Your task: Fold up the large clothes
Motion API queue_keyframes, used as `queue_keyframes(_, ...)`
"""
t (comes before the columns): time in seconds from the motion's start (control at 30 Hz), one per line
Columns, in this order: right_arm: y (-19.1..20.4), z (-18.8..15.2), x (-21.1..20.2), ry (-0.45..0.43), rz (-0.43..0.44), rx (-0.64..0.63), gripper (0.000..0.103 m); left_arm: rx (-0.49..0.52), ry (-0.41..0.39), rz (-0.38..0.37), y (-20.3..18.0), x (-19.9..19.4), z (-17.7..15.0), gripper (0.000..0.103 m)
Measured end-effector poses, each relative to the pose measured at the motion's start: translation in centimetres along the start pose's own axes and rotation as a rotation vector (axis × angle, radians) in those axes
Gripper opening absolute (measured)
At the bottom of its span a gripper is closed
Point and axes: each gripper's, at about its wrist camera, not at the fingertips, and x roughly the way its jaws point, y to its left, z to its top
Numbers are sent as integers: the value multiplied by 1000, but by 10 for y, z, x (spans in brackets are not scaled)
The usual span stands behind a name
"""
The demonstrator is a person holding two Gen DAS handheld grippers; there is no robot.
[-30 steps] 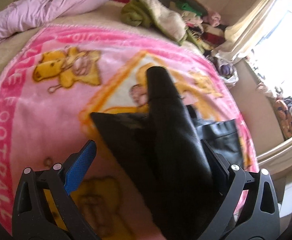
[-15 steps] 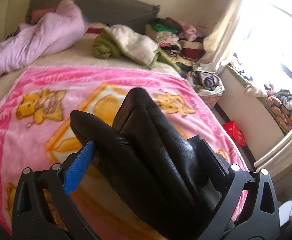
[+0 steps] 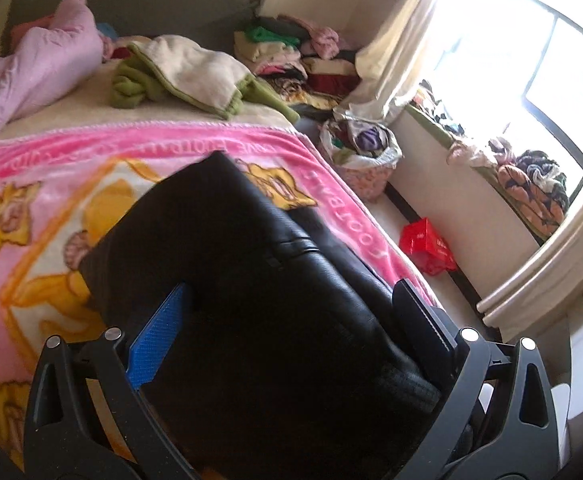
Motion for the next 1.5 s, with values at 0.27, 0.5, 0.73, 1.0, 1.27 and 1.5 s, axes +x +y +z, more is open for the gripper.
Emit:
queue_keyframes(0.27,-109,-43,32,220,148,499,19,-4,16,51,7,16,-20,94)
queue_keyframes(0.5,-141,-66,29,246,221,644,24,20,69,197,39,28,-58,94)
queue_keyframes(0.73,-138,-29,12,295,216,530,71,18,150,191,56,53,-92,94)
queue_keyframes(1.0,-154,63,35,384,94,379,84,58,154,171,49,47,-91,94)
queue_keyframes(1.27,-122,66,132,653,3,144,84,85,150,181,45,47,-92,94)
queue_keyframes(1.5,-104,67,127,589,89,54,14,116,143,190,40,43,-92,94)
